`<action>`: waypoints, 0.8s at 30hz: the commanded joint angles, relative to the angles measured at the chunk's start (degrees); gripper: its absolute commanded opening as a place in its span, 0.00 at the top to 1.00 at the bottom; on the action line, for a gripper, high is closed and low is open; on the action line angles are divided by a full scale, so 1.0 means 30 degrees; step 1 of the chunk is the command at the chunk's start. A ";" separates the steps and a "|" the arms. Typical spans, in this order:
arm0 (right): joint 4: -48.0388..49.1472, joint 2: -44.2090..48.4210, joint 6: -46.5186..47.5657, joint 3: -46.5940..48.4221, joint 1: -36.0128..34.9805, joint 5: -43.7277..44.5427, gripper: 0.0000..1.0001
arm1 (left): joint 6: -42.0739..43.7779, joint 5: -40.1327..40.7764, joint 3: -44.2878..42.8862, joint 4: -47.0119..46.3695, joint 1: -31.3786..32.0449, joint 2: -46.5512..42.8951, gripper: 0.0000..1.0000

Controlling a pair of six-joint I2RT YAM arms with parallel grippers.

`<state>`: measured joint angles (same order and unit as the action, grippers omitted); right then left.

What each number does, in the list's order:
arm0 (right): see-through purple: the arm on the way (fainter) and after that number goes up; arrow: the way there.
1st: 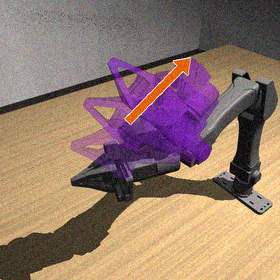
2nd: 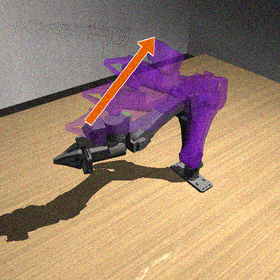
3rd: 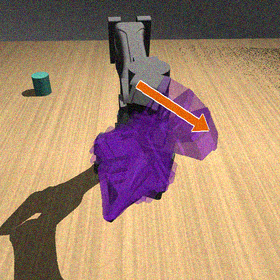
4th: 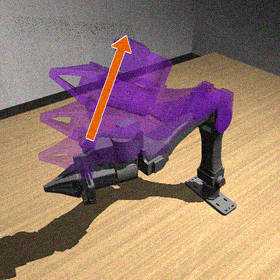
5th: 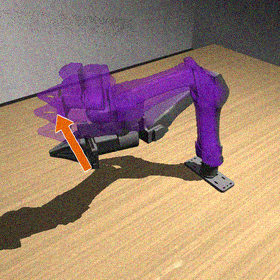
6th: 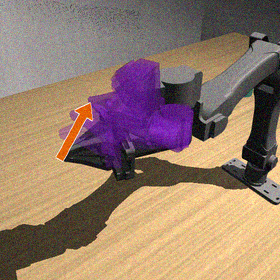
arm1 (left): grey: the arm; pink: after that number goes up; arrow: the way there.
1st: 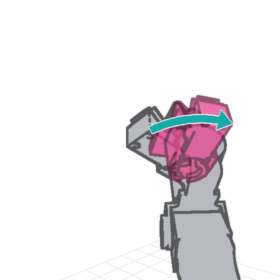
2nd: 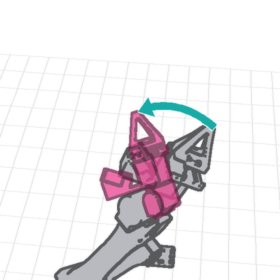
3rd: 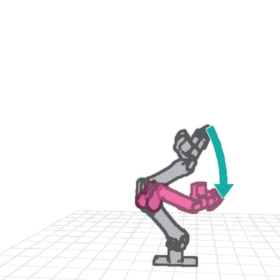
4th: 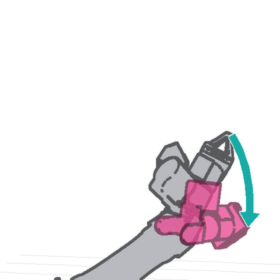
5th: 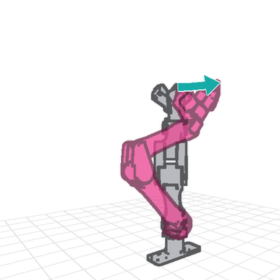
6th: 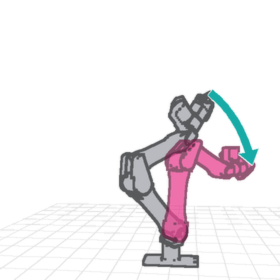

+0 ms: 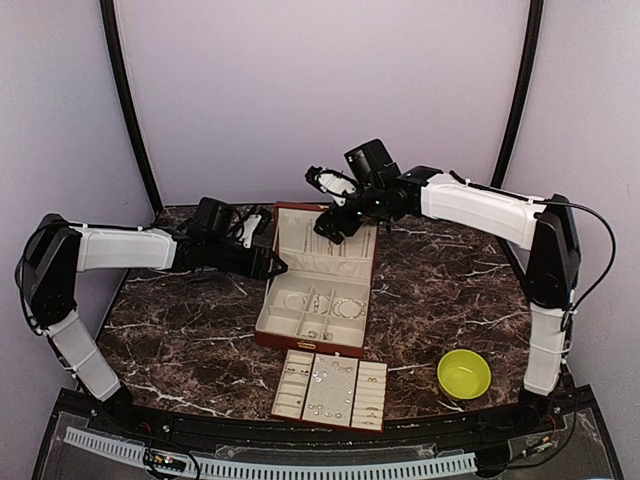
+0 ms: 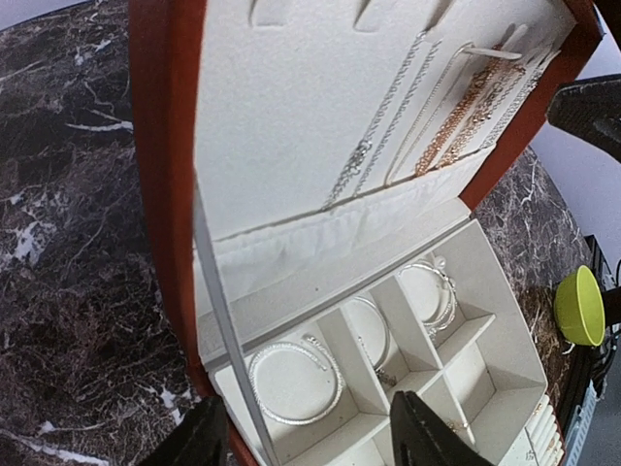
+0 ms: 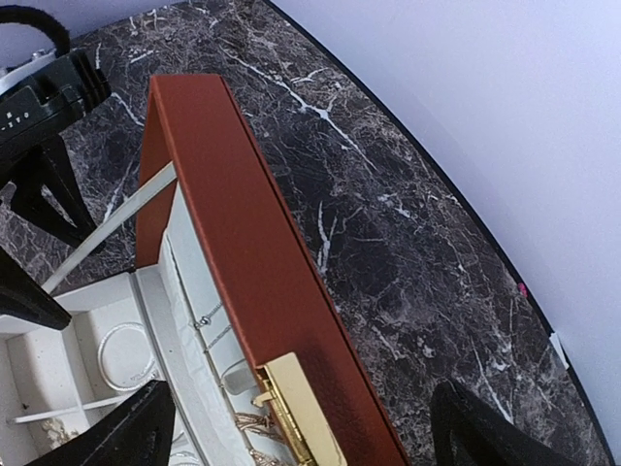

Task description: Organize the mixed jewelry

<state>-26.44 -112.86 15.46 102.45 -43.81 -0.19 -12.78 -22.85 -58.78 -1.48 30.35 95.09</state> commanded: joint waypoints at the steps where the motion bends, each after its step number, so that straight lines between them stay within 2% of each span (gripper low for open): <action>1: 0.0215 -0.0417 0.0542 0.0680 0.0014 0.1132 0.11 | 0.0187 -0.0377 -0.0552 0.0403 -0.0126 0.0435 0.47; 6: 0.0247 -0.0604 0.0572 0.0773 -0.0036 0.1544 0.19 | 0.0627 0.0076 -0.0468 0.0382 -0.0126 0.0508 0.69; 11: 0.0242 -0.0934 0.0492 0.1255 -0.0130 0.1908 0.25 | 0.1011 0.0306 -0.0472 0.0925 -0.0126 0.0605 0.84; 14: 0.0036 -0.1314 0.0563 0.1627 -0.0212 0.2298 0.28 | 0.1076 0.0305 -0.0474 0.0975 -0.0126 0.0628 0.96; 16: -0.0056 -0.1499 0.0572 0.1804 -0.0242 0.2524 0.31 | 0.1196 0.0364 -0.0477 0.1017 -0.0126 0.0610 1.00; 24: 0.0091 -0.1724 0.0506 0.1774 -0.0363 0.3674 0.42 | 0.1299 0.0404 -0.0481 0.1111 -0.0097 0.0547 1.00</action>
<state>-27.00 -116.36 17.43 106.74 -44.51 7.49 -9.87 -21.63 -59.11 0.12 30.15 97.08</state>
